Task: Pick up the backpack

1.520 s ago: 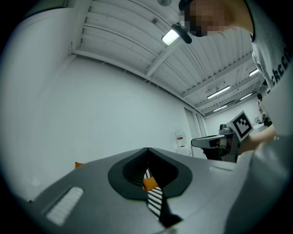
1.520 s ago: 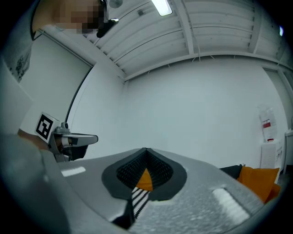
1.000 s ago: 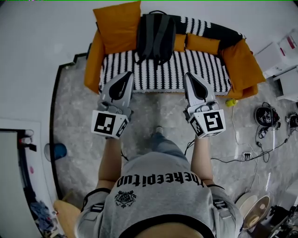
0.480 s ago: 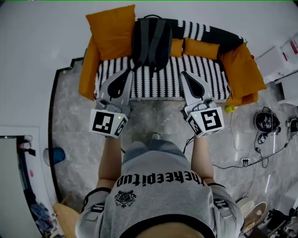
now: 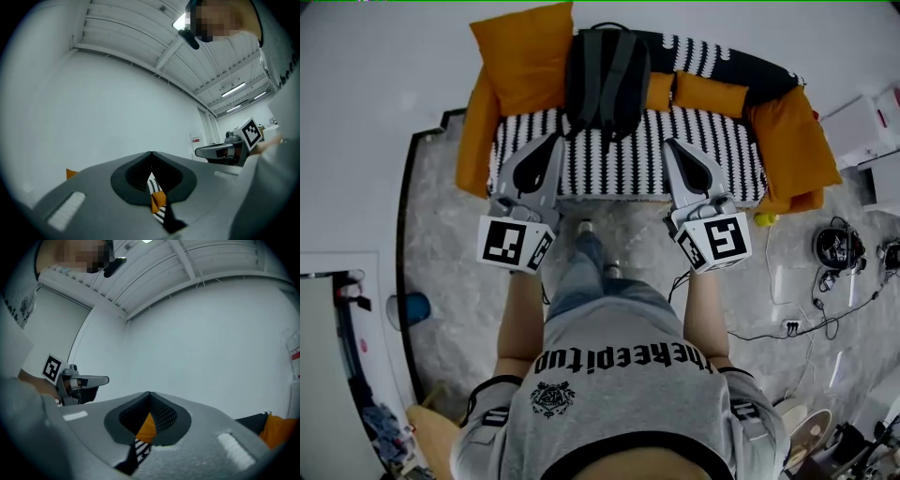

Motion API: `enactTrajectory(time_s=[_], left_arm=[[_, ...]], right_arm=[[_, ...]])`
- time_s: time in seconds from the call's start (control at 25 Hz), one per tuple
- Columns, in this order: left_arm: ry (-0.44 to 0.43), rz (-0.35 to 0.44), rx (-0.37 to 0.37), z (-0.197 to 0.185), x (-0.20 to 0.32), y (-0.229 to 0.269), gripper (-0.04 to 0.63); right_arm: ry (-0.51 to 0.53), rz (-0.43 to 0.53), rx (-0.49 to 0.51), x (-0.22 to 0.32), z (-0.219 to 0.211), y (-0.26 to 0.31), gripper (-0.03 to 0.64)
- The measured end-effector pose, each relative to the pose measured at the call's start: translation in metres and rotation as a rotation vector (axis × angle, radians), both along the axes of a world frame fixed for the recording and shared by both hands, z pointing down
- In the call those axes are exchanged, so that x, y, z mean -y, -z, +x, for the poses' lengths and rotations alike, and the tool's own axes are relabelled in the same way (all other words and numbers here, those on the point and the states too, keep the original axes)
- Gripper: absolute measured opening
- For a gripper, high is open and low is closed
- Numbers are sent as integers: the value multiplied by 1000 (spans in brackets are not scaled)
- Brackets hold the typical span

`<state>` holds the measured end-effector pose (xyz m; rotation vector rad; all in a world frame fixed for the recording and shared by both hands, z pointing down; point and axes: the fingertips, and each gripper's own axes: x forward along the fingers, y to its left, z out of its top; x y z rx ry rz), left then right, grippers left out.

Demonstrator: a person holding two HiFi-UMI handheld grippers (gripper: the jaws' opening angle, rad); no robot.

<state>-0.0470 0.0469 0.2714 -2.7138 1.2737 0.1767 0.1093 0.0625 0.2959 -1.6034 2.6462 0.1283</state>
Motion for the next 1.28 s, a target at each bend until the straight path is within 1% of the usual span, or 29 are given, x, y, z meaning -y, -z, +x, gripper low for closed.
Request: enactTrajectory(time_s=[0.24, 0.4, 0.92, 1.28], left_arm=[[-38, 2, -4, 15, 31, 1, 12], [-57, 6, -2, 18, 56, 2, 12], [-102, 2, 10, 10, 155, 9, 12], [-123, -15, 20, -3, 211, 3, 11]], right_arm=[[-38, -6, 3, 25, 14, 0, 2], [-58, -2, 6, 50, 17, 2, 2], [-103, -9, 12, 143, 8, 8, 2], [-134, -30, 11, 194, -2, 2, 2]])
